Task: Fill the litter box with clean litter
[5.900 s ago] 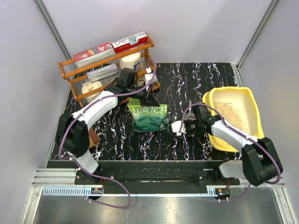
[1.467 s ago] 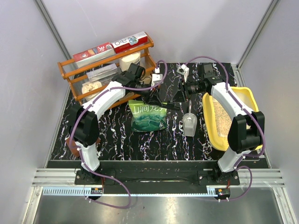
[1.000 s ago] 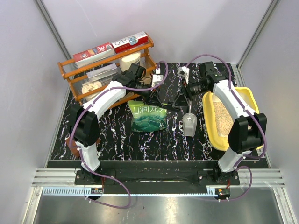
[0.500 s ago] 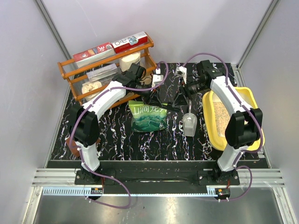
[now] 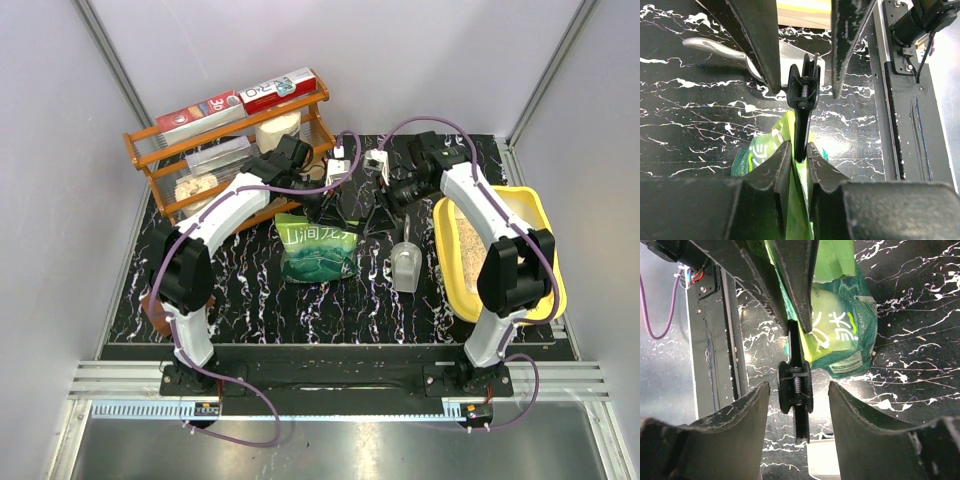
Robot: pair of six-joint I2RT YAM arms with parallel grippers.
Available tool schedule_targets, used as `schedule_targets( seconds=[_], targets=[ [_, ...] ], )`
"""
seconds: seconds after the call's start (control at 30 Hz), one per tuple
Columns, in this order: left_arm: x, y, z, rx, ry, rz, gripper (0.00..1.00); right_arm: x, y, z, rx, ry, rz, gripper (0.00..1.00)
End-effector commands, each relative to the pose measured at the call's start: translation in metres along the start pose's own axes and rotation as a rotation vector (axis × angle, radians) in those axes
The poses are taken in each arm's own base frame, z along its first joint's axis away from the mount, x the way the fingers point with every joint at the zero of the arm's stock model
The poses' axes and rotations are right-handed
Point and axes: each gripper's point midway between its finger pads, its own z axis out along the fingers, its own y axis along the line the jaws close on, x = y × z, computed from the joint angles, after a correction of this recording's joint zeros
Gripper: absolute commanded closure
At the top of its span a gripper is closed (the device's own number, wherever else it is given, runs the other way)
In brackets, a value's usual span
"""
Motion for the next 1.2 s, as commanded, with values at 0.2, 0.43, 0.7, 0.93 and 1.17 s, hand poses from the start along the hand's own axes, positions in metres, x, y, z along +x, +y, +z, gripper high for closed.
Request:
schedule_targets(
  seconds=[0.2,0.43,0.7,0.93,1.17],
  targets=[
    [-0.014,0.004,-0.001,-0.016,-0.021,0.032,0.97,-0.011,-0.005,0.008,0.027,0.023,-0.064,0.58],
    [-0.015,0.005,-0.002,-0.033,-0.015,0.026,0.68,-0.014,-0.004,0.004,0.048,0.021,-0.097,0.92],
    [-0.004,0.007,-0.016,-0.064,-0.008,0.017,0.61,-0.011,0.006,-0.009,0.062,0.016,-0.111,1.00],
    [0.008,0.008,-0.015,-0.062,0.014,-0.012,0.84,-0.017,0.019,-0.037,0.098,-0.007,-0.163,1.00],
    [0.001,0.012,-0.014,-0.076,0.002,-0.006,1.00,-0.016,0.015,-0.047,0.132,0.000,-0.205,1.00]
  ],
)
